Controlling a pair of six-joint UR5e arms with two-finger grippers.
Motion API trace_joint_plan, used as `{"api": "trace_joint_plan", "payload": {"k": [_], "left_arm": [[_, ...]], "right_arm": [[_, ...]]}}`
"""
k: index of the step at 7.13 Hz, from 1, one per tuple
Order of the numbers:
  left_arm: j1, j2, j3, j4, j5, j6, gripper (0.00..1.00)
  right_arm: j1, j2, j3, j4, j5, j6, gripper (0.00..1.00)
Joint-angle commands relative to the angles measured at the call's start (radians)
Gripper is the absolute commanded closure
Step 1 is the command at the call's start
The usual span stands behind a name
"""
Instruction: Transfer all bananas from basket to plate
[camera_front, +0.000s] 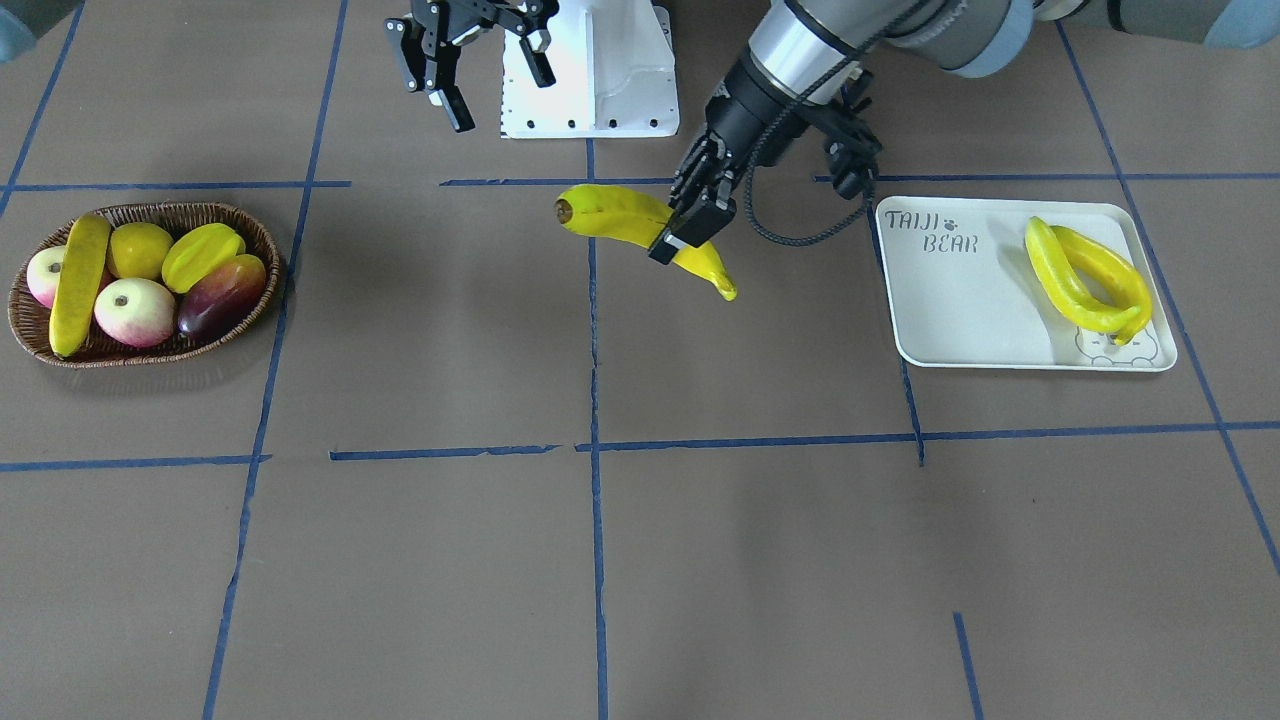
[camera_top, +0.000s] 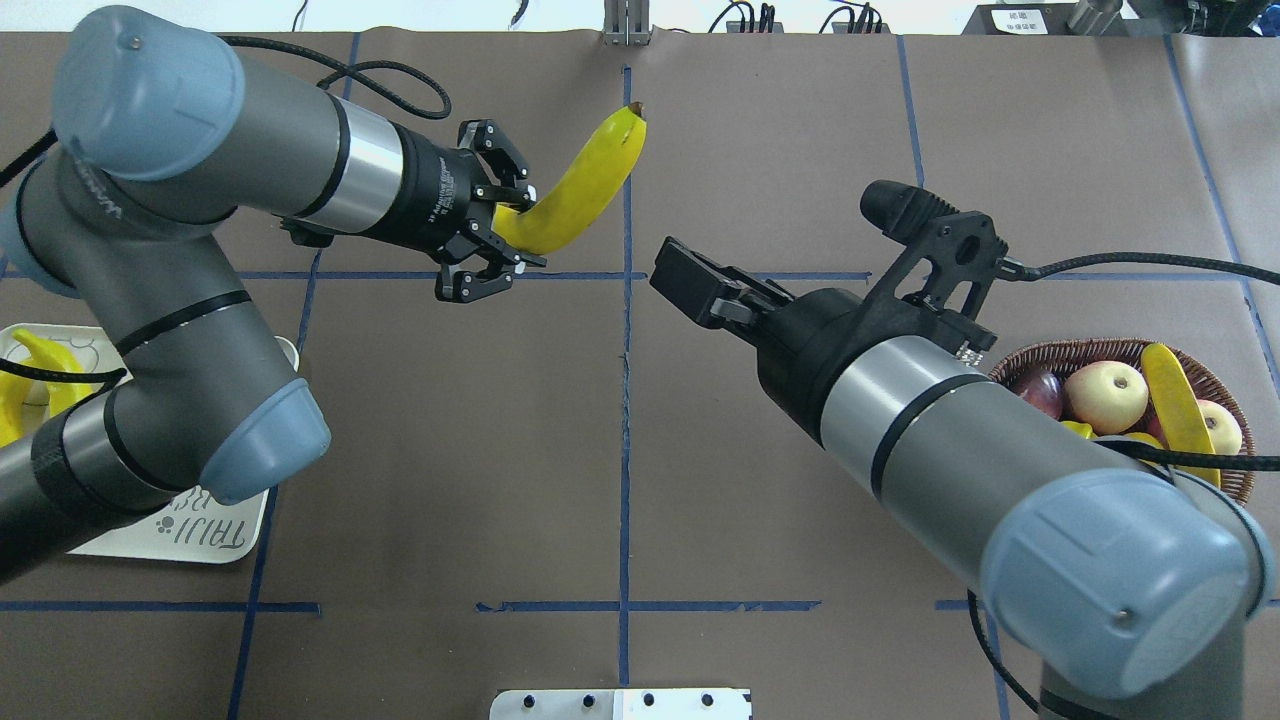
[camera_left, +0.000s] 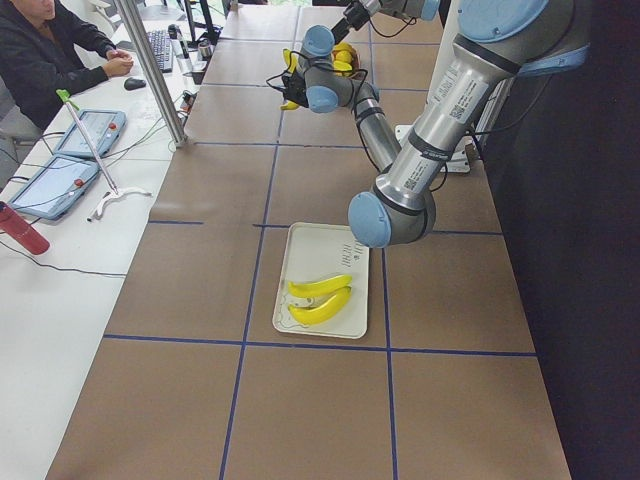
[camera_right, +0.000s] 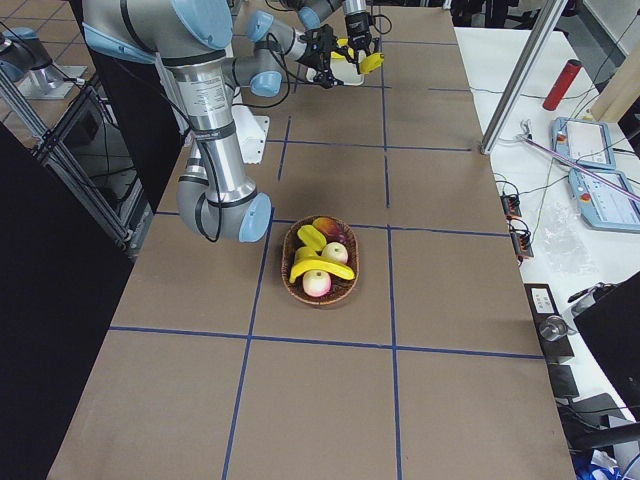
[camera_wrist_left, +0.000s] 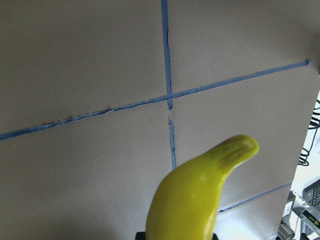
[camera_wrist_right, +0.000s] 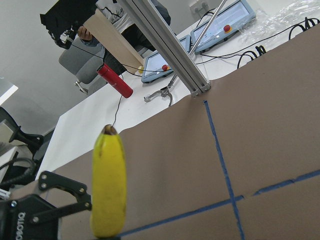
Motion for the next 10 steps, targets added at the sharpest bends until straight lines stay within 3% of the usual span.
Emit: {"api": "trace_joint_plan", "payload": {"k": [1, 2, 3, 4, 6, 7, 8, 10], "left_arm": [[-0.137, 0.118, -0.001, 0.006, -0.214, 0.294, 1.00], [-0.172, 0.173, 0.002, 0.007, -0.269, 0.438, 1.00], [-0.170, 0.251, -0.010, 0.018, -0.246, 0.602, 1.00], [-0.165, 0.347, -0.022, 0.018, -0.197, 0.769, 1.00], [-0.157, 0.560, -0.048, 0.018, -0.044, 1.076, 1.00], [-0.153, 0.628, -0.048, 0.020, 0.042, 1.190, 1.00], [-0.101, 0.673, -0.047, 0.020, 0.125, 1.246, 1.00], [0.019, 0.674, -0.041, 0.120, 0.269, 1.250, 1.00]], "right_arm": [[0.067, -0.039, 0.107, -0.240, 0.210, -0.028, 0.00], [0.179, -0.039, 0.114, -0.329, 0.405, -0.075, 0.00], [0.298, -0.041, 0.105, -0.421, 0.612, -0.155, 0.00], [0.362, -0.061, 0.098, -0.528, 0.705, -0.268, 0.00], [0.416, -0.111, 0.041, -0.566, 0.782, -0.376, 0.00], [0.484, -0.116, -0.008, -0.566, 0.902, -0.435, 0.00], [0.521, -0.154, -0.055, -0.563, 0.984, -0.512, 0.00], [0.546, -0.179, -0.125, -0.552, 0.988, -0.569, 0.00]]}}
